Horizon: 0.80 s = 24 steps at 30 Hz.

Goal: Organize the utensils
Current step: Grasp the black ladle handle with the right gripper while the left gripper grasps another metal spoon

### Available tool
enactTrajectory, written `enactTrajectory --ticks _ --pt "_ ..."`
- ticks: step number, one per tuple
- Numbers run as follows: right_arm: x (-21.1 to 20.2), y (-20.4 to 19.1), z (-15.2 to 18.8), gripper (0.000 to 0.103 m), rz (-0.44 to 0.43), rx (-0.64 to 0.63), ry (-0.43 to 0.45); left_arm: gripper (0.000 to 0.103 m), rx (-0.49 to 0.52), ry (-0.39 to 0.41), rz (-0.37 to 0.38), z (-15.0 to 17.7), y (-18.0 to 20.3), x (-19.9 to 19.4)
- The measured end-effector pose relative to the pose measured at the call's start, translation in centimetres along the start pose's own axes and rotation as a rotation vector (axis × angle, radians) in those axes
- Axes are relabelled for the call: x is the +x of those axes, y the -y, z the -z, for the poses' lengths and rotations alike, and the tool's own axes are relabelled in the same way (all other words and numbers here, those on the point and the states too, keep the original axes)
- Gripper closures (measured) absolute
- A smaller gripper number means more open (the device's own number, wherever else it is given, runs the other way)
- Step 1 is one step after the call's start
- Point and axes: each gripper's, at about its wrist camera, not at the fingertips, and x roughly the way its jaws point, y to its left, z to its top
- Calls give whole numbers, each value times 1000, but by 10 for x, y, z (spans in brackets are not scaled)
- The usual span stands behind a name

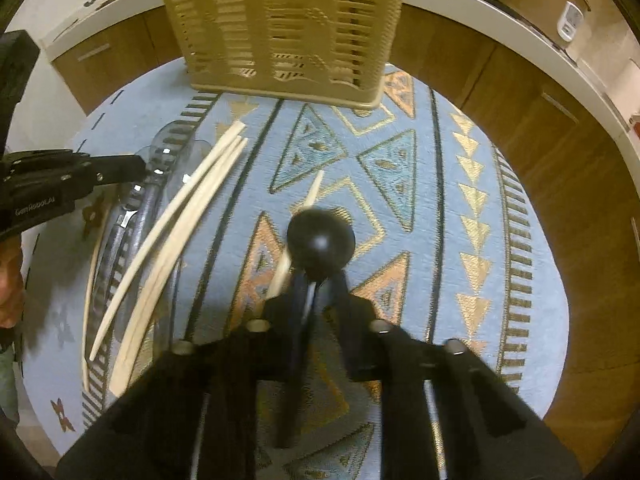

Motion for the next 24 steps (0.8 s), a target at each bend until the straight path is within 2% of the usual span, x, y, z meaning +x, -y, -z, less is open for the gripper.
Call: enactTrajectory --ticks 3,9,15,20,22,23,24 --pt "-2 -2 -1 97 14 -13 8 103 -18 4 23 0 -8 -7" --pt "-4 6 -1 98 -18 16 20 103 -65 28 49 5 -37 -35" --pt "-7 19 -2 98 -26 65 33 103 -120 21 -1 12 -72 -44" --pt "-5 29 -3 98 -80 109 33 100 -123 -2 -17 17 -81 -36" --pt "-6 33 -3 98 -81 123 35 94 -120 1 -35 18 -82 -37" --pt "-7 34 -3 98 -73 124 39 86 -117 3 -35 19 -81 -38" --pt "-7 34 -3 98 -72 126 42 75 -116 5 -36 20 -80 -39"
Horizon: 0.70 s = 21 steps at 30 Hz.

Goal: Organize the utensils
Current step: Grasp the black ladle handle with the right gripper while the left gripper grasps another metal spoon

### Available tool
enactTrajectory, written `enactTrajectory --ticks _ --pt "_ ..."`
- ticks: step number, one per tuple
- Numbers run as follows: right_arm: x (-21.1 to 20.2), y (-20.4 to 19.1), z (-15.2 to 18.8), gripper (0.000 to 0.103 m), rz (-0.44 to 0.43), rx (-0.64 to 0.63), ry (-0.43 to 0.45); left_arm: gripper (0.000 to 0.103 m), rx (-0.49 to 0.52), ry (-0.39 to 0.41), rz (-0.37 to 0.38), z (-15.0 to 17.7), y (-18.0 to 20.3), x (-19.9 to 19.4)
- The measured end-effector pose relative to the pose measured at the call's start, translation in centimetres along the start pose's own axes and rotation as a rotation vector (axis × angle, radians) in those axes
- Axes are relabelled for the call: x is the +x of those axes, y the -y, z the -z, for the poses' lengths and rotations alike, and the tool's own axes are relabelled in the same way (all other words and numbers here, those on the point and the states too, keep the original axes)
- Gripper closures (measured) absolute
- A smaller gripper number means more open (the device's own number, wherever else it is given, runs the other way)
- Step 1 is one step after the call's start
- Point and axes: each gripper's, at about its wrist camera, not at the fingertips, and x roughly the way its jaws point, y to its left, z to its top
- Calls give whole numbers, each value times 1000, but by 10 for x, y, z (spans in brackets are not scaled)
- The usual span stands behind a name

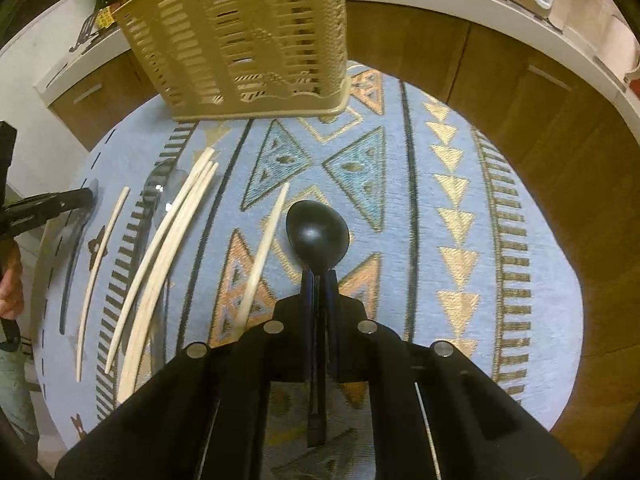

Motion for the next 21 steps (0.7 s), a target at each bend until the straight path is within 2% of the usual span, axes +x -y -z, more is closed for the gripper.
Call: enactTrajectory --ticks 2,5,11,12,14,21 --pt "-2 3 0 98 -16 10 5 62 7 5 -13 1 4 -2" --pt "-1 6 1 98 -25 27 10 61 39 3 -58 2 14 1" --pt "3 10 1 98 15 19 13 60 150 7 -256 5 46 16" --pt "3 10 1 98 17 10 11 63 168 15 -280 6 50 17" --pt "3 10 1 98 14 2 3 71 174 15 -274 6 53 17" --pt "7 16 -3 95 -14 18 -31 72 180 32 -268 7 54 14"
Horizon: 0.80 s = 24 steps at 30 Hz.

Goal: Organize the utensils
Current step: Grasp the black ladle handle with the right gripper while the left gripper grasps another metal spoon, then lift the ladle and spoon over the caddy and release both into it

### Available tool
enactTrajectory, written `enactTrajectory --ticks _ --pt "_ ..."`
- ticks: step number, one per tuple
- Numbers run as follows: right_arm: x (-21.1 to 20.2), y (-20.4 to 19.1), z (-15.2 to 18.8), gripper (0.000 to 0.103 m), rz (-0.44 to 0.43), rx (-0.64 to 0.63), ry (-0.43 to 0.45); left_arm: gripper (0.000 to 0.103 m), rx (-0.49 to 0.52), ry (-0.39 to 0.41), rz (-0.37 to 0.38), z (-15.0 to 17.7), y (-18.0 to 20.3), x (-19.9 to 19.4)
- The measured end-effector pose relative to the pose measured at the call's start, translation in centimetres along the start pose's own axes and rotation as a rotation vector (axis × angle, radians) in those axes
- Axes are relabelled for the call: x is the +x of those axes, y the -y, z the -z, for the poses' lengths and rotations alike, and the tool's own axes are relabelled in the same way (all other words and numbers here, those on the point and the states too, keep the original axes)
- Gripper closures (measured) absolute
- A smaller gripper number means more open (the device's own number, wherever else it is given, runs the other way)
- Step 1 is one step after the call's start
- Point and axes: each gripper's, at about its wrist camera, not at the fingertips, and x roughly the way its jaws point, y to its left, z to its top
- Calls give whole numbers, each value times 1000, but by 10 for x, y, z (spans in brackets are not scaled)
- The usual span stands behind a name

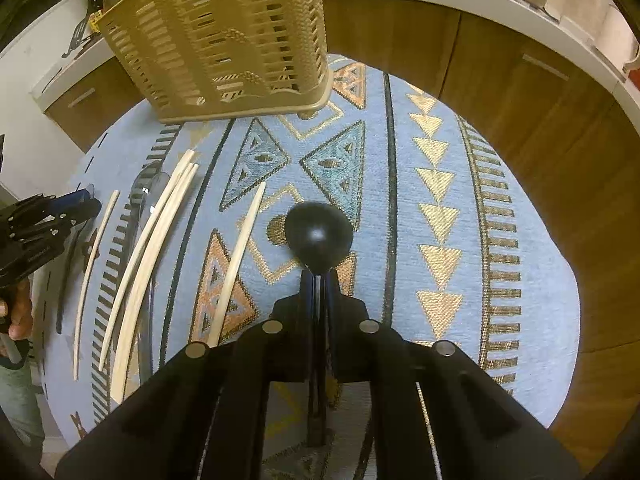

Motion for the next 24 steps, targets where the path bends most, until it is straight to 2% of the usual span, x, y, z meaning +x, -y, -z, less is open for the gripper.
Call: enactTrajectory --ticks 3,5,7,11,14,15,16,19,24 --pt "1 0 -5 80 -4 -5 -7 72 -1 8 13 1 -2 0" --pt "2 1 -8 64 -3 2 -8 72 -1 10 20 2 -2 1" --pt "2 0 -12 58 12 1 -3 72 -2 12 26 3 -3 0" --pt "10 1 -23 57 19 18 -33 72 -11 17 35 1 -6 0" --pt "15 -3 -32 58 56 0 -38 72 -11 23 39 -2 -6 -1" --pt "17 -8 -34 60 85 -15 -36 72 -11 26 38 -3 -5 0" --pt "18 -15 -35 69 119 -46 -27 72 -12 31 37 -5 -3 0" --pt "19 -25 -35 69 116 -73 -28 72 -18 60 24 -6 -2 -4" --pt "-10 -19 -26 69 38 -50 81 72 -54 189 52 -12 -6 -35"
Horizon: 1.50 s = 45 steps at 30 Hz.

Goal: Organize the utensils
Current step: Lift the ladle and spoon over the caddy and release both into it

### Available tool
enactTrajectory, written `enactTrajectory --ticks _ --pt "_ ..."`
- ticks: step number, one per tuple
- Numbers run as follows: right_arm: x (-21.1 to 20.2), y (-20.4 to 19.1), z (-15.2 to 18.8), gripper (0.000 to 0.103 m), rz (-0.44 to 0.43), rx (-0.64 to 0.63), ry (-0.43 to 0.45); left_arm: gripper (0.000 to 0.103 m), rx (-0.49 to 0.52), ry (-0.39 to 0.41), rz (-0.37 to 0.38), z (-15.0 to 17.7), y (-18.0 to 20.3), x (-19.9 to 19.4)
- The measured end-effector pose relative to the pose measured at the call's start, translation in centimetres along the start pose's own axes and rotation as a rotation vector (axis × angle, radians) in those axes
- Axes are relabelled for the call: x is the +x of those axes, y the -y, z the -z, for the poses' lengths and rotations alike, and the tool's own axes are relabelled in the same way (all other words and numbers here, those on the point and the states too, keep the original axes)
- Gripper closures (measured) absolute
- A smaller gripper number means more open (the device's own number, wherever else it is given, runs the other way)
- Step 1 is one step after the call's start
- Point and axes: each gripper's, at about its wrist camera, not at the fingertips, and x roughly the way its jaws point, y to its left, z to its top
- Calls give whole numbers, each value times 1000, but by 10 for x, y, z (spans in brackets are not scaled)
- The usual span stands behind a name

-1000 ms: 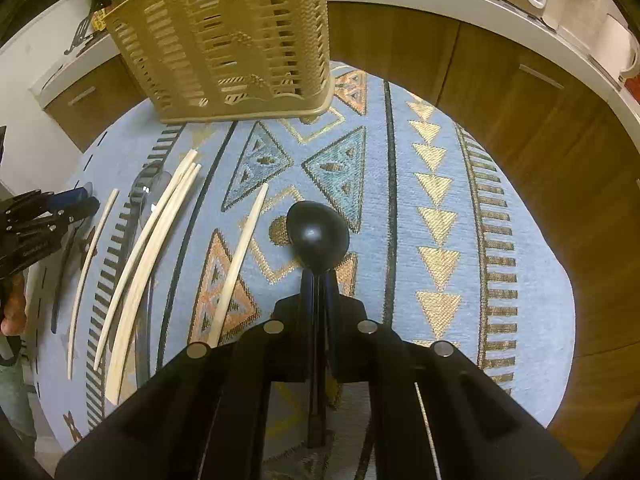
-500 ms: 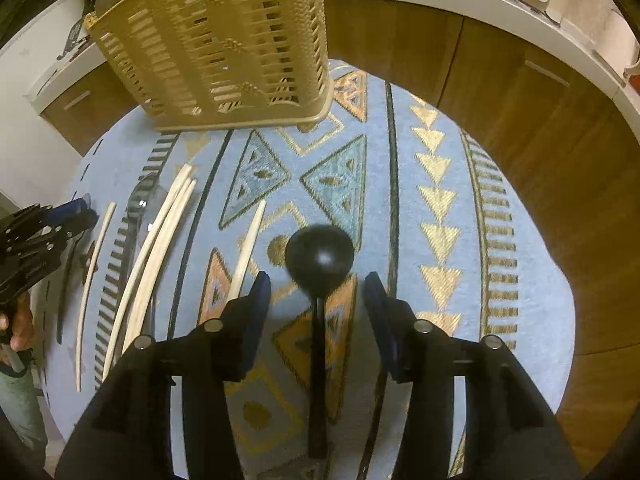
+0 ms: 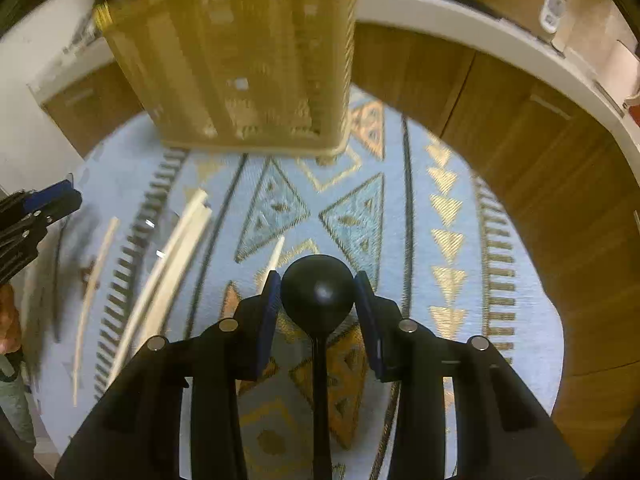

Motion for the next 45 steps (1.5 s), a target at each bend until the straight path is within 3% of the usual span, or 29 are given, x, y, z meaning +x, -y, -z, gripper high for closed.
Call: enactTrajectory --ticks 5,10,16,23,32,45 --pt "-44 6 7 69 -68 20 155 72 -27 154 39 -20 5 -37" --pt "-77 10 -8 69 -117 32 318 72 -44 299 56 -52 17 -70" --pt "-116 12 -53 69 -119 27 558 72 -65 476 68 -112 32 -105" --pt "-141 19 -119 69 -109 77 792 72 -69 608 87 -162 55 -112" --pt "-100 33 -158 69 -129 115 850 72 -41 690 18 -193 76 -66" --pt "-66 22 -151 68 -108 34 917 72 -37 671 1 -189 75 -23"
